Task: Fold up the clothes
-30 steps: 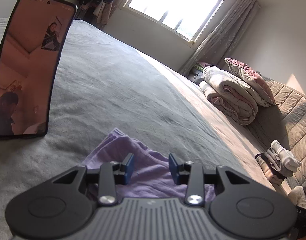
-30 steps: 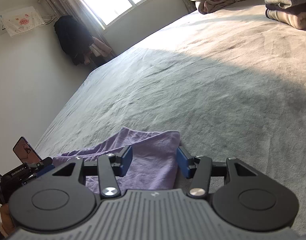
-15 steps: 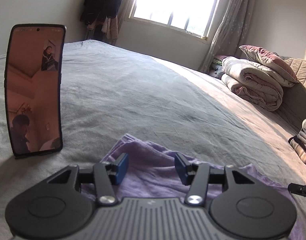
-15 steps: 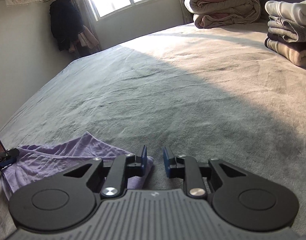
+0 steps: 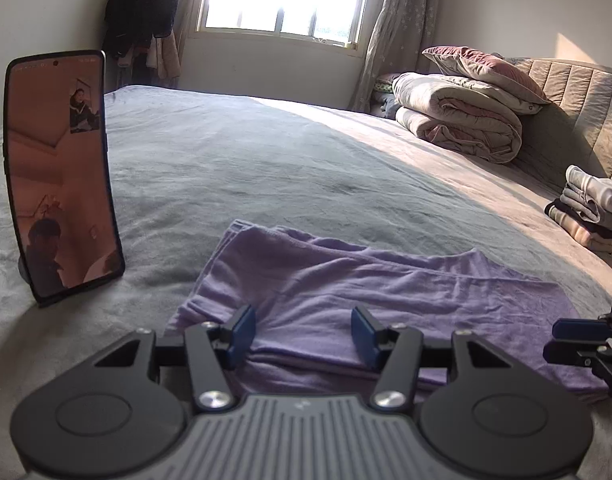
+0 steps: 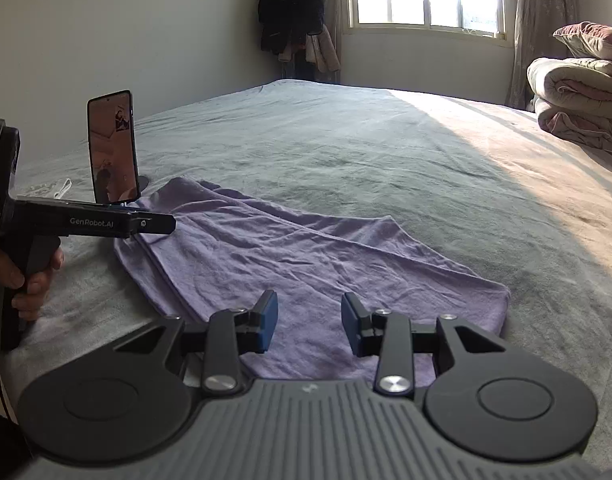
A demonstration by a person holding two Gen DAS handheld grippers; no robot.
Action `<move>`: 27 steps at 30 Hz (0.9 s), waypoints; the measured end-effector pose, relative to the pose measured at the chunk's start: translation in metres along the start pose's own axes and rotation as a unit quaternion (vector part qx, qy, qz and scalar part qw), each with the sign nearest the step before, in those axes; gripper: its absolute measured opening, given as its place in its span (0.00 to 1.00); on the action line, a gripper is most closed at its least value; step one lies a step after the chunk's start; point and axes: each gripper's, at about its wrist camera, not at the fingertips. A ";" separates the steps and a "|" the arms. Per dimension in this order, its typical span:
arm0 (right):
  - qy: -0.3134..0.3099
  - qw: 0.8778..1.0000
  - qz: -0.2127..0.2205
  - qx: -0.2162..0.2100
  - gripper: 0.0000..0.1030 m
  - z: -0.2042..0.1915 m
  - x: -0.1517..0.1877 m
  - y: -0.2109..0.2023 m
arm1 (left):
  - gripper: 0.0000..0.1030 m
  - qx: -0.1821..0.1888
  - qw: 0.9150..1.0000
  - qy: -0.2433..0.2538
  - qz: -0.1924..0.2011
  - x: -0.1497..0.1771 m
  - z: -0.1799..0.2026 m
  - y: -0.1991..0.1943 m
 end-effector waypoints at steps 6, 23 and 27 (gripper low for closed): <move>0.008 1.000 -0.006 0.010 0.39 0.011 0.020 -0.017 | 0.51 -0.012 0.999 0.036 0.000 0.001 0.007 0.000; 0.058 0.997 0.039 0.039 0.43 0.040 0.036 -0.086 | 0.53 0.032 0.998 0.037 0.031 -0.007 0.036 -0.023; 0.045 0.997 0.042 0.039 0.43 0.044 0.016 -0.063 | 0.54 0.063 0.994 0.075 0.041 -0.006 0.067 -0.024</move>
Point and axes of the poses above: each gripper's, at about its wrist camera, not at the fingertips, and y roughly the way its jaws point, z to its right, x to its underside, and after that the axes turned 15 degrees about -x, right-handed
